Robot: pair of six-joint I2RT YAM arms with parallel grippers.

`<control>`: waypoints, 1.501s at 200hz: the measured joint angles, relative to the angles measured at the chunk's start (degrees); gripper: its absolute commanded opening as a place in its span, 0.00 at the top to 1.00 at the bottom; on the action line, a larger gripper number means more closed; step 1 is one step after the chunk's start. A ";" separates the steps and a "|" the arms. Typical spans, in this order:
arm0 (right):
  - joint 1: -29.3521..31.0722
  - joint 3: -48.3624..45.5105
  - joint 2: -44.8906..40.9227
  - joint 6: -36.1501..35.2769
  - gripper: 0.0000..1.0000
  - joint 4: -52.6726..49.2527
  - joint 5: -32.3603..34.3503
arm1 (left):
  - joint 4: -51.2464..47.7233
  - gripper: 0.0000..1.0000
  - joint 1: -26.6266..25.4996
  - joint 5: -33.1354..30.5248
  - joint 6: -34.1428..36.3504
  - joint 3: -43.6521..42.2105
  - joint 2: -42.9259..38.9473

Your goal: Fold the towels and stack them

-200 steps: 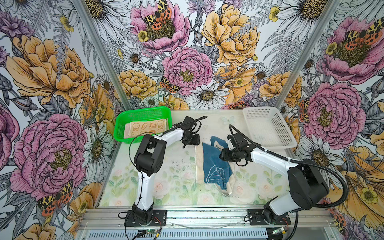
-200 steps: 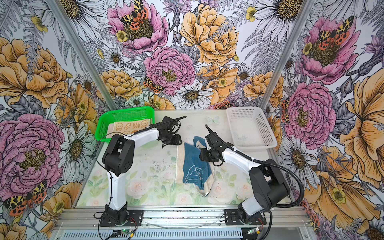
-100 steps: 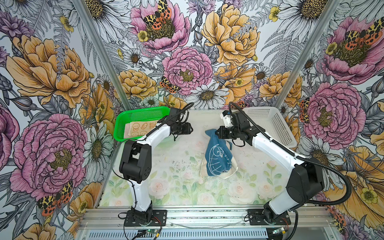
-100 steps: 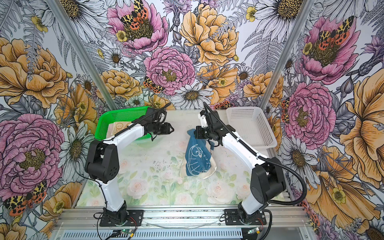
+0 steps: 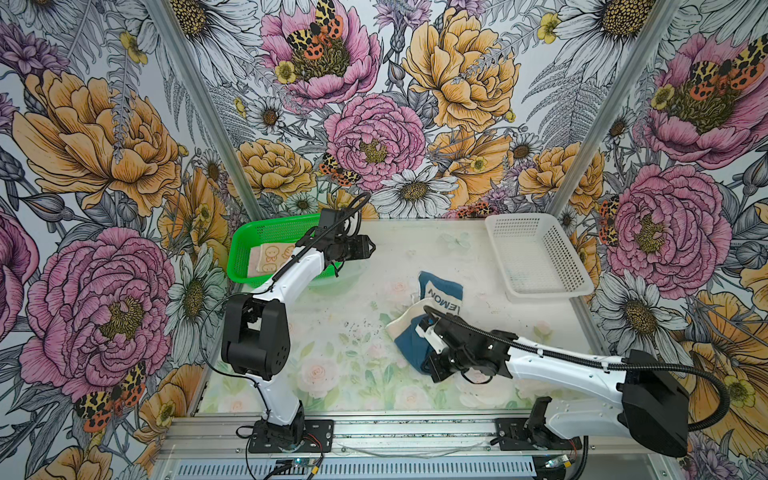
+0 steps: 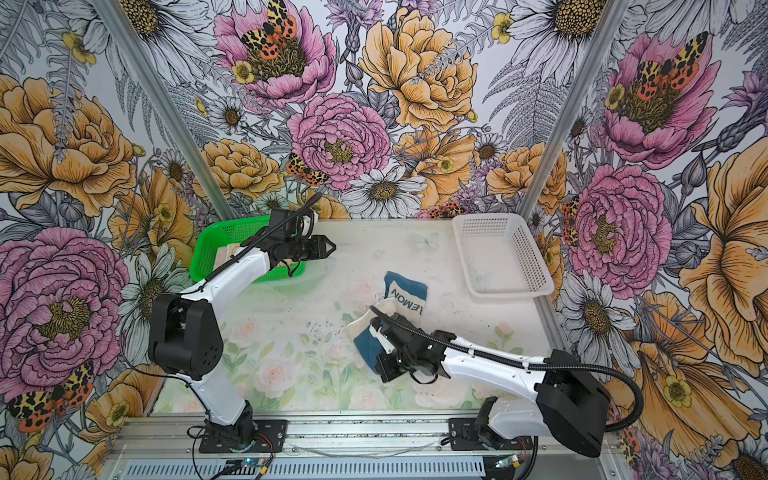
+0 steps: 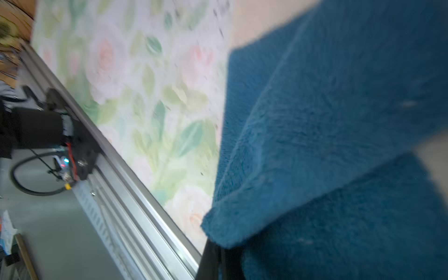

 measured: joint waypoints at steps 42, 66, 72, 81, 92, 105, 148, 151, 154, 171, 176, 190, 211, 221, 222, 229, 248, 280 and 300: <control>1.53 -4.26 -2.01 5.84 0.67 1.99 5.44 | -6.27 0.46 -4.22 -0.17 3.13 2.62 2.21; 1.53 -4.24 -7.39 7.61 0.62 3.26 8.33 | -9.38 0.48 -7.91 -0.33 4.81 3.85 4.00; 1.53 -4.22 -8.83 7.80 0.61 3.41 9.03 | -9.88 0.48 -8.48 -0.15 5.20 3.89 4.37; 1.51 -4.20 -10.58 8.17 0.60 3.45 9.88 | -10.82 0.48 -9.22 0.17 5.60 3.89 4.81; 1.51 -4.20 -12.33 8.59 0.59 3.48 10.78 | -11.63 0.48 -9.57 1.09 6.05 3.89 5.05; 1.51 -4.17 -13.68 8.87 0.57 3.30 11.54 | -11.98 0.48 -9.66 2.91 6.49 3.89 5.22; 1.09 -3.52 -17.42 9.99 0.50 0.94 15.19 | -10.67 0.49 -10.80 12.17 7.61 4.55 10.78; 0.98 -3.43 -17.73 10.03 0.49 0.70 15.47 | -10.56 0.48 -11.04 12.44 7.69 4.52 11.17; 0.70 -3.43 -18.16 10.34 0.48 0.48 15.82 | -10.36 0.47 -11.41 12.55 7.82 4.48 11.56; -1.33 -3.41 -20.15 11.21 0.45 -0.96 17.20 | -8.96 0.46 -13.99 12.85 8.17 4.24 12.85; -2.21 -3.41 -20.72 11.52 0.44 -1.44 17.35 | -8.39 0.46 -14.93 12.83 8.22 4.13 12.92; -4.63 -3.41 -22.36 12.00 0.40 -2.80 17.99 | -6.58 0.45 -16.90 12.81 8.20 3.87 12.92; -7.39 -3.43 -24.94 12.52 0.37 -4.63 18.36 | -3.91 0.45 -18.56 12.81 7.74 3.61 12.92; -8.39 -3.48 -26.34 12.70 0.36 -5.49 18.34 | -3.13 0.45 -18.53 12.72 7.56 3.61 13.00; -8.46 -3.50 -26.43 12.68 0.36 -5.53 18.29 | -3.06 0.44 -18.53 12.68 7.52 3.61 13.00; -9.05 -3.65 -27.36 12.76 0.36 -5.79 18.18 | -2.43 0.44 -18.47 12.55 7.37 3.61 13.22; -9.66 -4.70 -29.55 13.09 0.35 -6.36 18.10 | -1.29 0.45 -18.49 12.28 6.69 3.63 14.53; -11.41 -5.92 -30.93 13.16 0.35 -7.32 16.92 | -1.18 0.50 -19.15 11.93 6.36 3.63 17.53; -11.78 -6.14 -30.93 13.16 0.34 -7.48 16.55 | -1.20 0.53 -20.13 11.72 6.38 3.63 18.45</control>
